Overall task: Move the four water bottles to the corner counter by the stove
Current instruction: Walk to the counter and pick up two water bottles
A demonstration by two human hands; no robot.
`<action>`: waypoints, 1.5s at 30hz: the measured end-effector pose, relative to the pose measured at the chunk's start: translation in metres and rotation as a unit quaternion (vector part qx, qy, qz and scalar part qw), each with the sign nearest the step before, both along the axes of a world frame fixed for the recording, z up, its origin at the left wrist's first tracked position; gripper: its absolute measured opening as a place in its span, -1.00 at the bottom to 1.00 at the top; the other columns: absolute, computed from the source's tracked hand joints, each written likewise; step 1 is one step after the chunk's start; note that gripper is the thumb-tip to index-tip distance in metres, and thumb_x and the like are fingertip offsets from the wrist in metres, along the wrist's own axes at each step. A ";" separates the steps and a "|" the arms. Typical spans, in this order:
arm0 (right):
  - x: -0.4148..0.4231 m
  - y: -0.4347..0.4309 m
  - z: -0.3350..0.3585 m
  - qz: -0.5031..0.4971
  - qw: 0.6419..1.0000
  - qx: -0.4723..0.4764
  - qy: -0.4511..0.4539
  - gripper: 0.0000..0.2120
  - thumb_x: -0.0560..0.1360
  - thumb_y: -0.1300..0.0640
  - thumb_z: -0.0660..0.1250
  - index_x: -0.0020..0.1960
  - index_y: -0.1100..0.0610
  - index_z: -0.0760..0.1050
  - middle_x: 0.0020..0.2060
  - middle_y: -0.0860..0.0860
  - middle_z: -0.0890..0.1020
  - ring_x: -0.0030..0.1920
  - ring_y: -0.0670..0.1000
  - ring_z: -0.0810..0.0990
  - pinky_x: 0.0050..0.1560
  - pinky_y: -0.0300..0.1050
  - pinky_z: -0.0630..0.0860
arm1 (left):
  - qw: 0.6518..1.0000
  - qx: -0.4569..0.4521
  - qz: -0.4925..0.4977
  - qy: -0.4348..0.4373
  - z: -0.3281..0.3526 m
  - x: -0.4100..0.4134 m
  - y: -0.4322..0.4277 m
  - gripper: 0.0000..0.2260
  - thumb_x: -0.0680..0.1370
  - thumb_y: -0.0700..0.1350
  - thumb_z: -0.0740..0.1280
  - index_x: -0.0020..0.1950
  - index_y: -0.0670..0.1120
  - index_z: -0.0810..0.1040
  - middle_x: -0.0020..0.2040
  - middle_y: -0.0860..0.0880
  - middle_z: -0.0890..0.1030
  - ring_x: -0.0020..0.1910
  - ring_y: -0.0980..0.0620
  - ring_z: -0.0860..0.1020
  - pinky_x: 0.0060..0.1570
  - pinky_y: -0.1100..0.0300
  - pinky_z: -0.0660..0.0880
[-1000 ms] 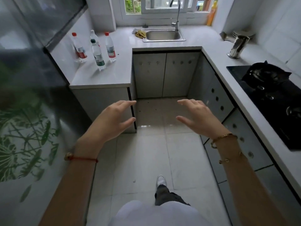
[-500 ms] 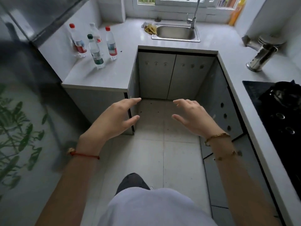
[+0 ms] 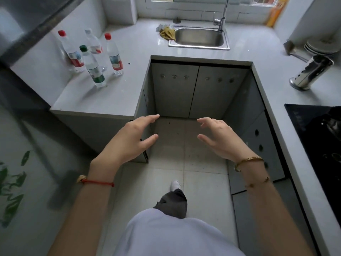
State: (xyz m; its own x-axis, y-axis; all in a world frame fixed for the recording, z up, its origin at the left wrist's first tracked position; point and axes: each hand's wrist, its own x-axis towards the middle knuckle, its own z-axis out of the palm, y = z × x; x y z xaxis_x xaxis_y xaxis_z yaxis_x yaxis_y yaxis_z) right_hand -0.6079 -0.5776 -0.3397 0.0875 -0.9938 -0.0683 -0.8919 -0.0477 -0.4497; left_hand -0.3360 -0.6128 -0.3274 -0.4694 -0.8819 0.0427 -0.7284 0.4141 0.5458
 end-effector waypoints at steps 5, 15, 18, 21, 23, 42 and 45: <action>-0.024 -0.073 0.004 0.014 1.000 0.001 0.002 -0.55 0.54 -0.01 0.27 0.39 0.00 0.30 0.21 -0.03 0.54 0.31 0.04 0.40 0.32 0.05 0.36 | 1.000 0.005 0.005 0.004 -0.003 -0.025 -0.068 -0.49 0.55 0.00 0.34 0.49 0.08 0.29 0.36 0.08 0.48 0.34 0.20 0.41 0.29 0.32 0.30; -0.052 -0.201 0.013 0.053 0.998 -0.006 0.027 -0.54 0.55 -0.04 0.25 0.41 0.00 0.28 0.22 -0.05 0.53 0.29 0.02 0.40 0.25 -0.08 0.32 | 1.000 0.002 0.015 -0.023 0.005 -0.067 -0.181 -0.51 0.57 0.02 0.30 0.49 0.08 0.29 0.41 0.09 0.45 0.37 0.14 0.40 0.29 0.30 0.29; -0.056 -0.231 0.012 0.067 0.997 -0.002 0.029 -0.54 0.56 -0.04 0.24 0.41 0.00 0.27 0.22 -0.04 0.53 0.30 0.03 0.40 0.28 -0.03 0.35 | 0.999 0.007 0.030 -0.031 0.005 -0.067 -0.203 -0.53 0.59 0.02 0.27 0.50 0.08 0.28 0.43 0.09 0.42 0.39 0.13 0.39 0.33 0.24 0.32; -0.057 -0.263 0.008 0.085 0.996 0.003 0.026 -0.54 0.56 -0.05 0.24 0.42 -0.01 0.26 0.24 -0.04 0.52 0.33 0.03 0.39 0.31 0.00 0.35 | 0.998 0.018 0.051 -0.027 0.001 -0.067 -0.224 -0.54 0.59 0.01 0.27 0.49 0.09 0.28 0.43 0.09 0.42 0.39 0.12 0.39 0.29 0.20 0.40; -0.058 -0.284 0.004 0.102 0.994 0.008 0.025 -0.55 0.56 -0.06 0.23 0.41 -0.01 0.26 0.25 -0.05 0.51 0.34 0.02 0.38 0.32 0.00 0.35 | 0.997 0.026 0.067 -0.026 -0.003 -0.067 -0.237 -0.55 0.59 0.01 0.27 0.49 0.10 0.29 0.42 0.10 0.43 0.34 0.12 0.42 0.00 0.32 0.49; -0.058 -0.541 0.010 0.367 0.930 -0.004 0.019 -0.55 0.56 -0.08 0.22 0.41 -0.03 0.28 0.26 -0.07 0.51 0.27 -0.03 0.44 0.25 -0.08 0.43 | 0.915 0.033 0.402 0.018 -0.015 -0.111 -0.349 -0.57 0.58 0.04 0.27 0.45 0.17 0.32 0.38 0.15 0.46 0.34 0.12 0.43 0.29 0.19 0.35; -0.052 -0.564 0.010 0.411 0.911 0.003 0.018 -0.55 0.56 -0.06 0.22 0.41 -0.01 0.28 0.29 -0.05 0.50 0.32 0.00 0.41 0.31 -0.02 0.42 | 0.895 0.037 0.444 0.026 -0.019 -0.119 -0.354 -0.56 0.57 0.04 0.27 0.45 0.19 0.31 0.37 0.16 0.45 0.33 0.14 0.42 0.24 0.26 0.30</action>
State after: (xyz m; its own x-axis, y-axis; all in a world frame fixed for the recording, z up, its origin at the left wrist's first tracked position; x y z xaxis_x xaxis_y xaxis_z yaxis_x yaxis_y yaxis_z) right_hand -0.6598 -1.1413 -0.3296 0.8005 -0.5925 -0.0903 -0.5694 -0.7047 -0.4234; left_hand -0.4548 -0.9666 -0.3460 0.4194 -0.9073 -0.0298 -0.7249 -0.3544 0.5907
